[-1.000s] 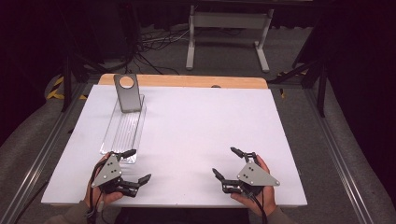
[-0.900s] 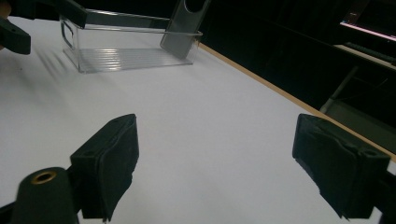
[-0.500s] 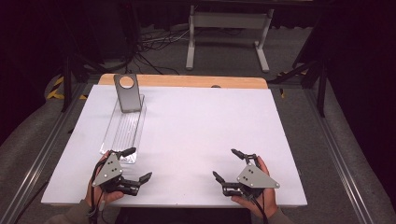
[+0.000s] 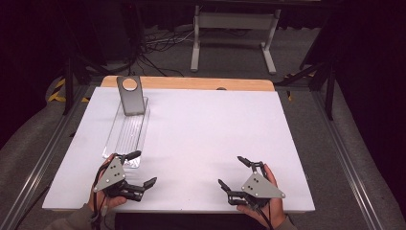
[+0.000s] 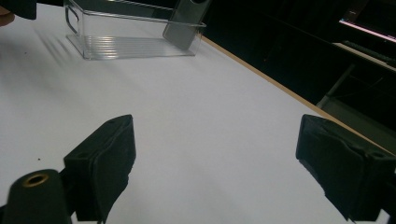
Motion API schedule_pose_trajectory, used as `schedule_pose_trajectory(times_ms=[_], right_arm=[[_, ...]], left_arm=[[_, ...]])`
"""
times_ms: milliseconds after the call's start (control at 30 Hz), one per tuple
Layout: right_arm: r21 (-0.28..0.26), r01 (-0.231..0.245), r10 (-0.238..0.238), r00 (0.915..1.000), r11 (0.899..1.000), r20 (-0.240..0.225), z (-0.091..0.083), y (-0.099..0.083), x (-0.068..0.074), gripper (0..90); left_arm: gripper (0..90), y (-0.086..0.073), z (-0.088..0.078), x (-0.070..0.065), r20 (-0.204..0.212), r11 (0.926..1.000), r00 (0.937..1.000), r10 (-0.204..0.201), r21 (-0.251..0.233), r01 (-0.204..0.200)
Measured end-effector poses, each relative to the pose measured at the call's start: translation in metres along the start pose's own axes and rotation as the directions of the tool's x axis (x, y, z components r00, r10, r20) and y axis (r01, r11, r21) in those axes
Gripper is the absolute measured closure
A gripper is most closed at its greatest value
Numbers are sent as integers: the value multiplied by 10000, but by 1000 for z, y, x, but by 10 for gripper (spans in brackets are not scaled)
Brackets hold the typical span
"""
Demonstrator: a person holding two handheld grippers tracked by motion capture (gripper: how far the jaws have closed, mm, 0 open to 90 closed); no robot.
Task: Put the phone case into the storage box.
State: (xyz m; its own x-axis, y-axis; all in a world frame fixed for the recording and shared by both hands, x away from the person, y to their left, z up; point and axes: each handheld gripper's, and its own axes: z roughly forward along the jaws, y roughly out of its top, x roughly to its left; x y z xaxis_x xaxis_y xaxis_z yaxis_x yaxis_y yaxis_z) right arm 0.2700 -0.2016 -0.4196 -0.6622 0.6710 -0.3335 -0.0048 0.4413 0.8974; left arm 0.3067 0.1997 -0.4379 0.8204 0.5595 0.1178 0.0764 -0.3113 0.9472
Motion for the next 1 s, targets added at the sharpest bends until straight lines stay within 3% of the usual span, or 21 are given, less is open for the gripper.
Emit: schedule_pose_trajectory(times_ms=[133, 467, 533, 800, 1000], right_arm=[[-117, -3, 3, 10000, 9999, 29, -2, 1, -1, 127], [-102, 47, -46, 10000, 9999, 25, -1, 2, 0, 127], [-97, 58, -58, 10000, 9999, 32, -1, 2, 0, 127], [-137, 23, -21, 9999, 9999, 130, -1, 2, -3, 127], [-89, 102, -101, 9999, 9999, 127, -1, 2, -2, 127]], left_arm=[[41, 1, 0, -2, -48, 9998, 9998, 214, 8, -214], [43, 3, -3, 0, -117, 9999, 9999, 104, -93, -106], [43, 5, -5, 0, -170, 9995, 9998, 94, -298, -99], [45, 3, -2, 5, -146, 9997, 9998, -104, -217, 101], [46, 3, -1, 4, -99, 9998, 9999, 139, -110, -140]])
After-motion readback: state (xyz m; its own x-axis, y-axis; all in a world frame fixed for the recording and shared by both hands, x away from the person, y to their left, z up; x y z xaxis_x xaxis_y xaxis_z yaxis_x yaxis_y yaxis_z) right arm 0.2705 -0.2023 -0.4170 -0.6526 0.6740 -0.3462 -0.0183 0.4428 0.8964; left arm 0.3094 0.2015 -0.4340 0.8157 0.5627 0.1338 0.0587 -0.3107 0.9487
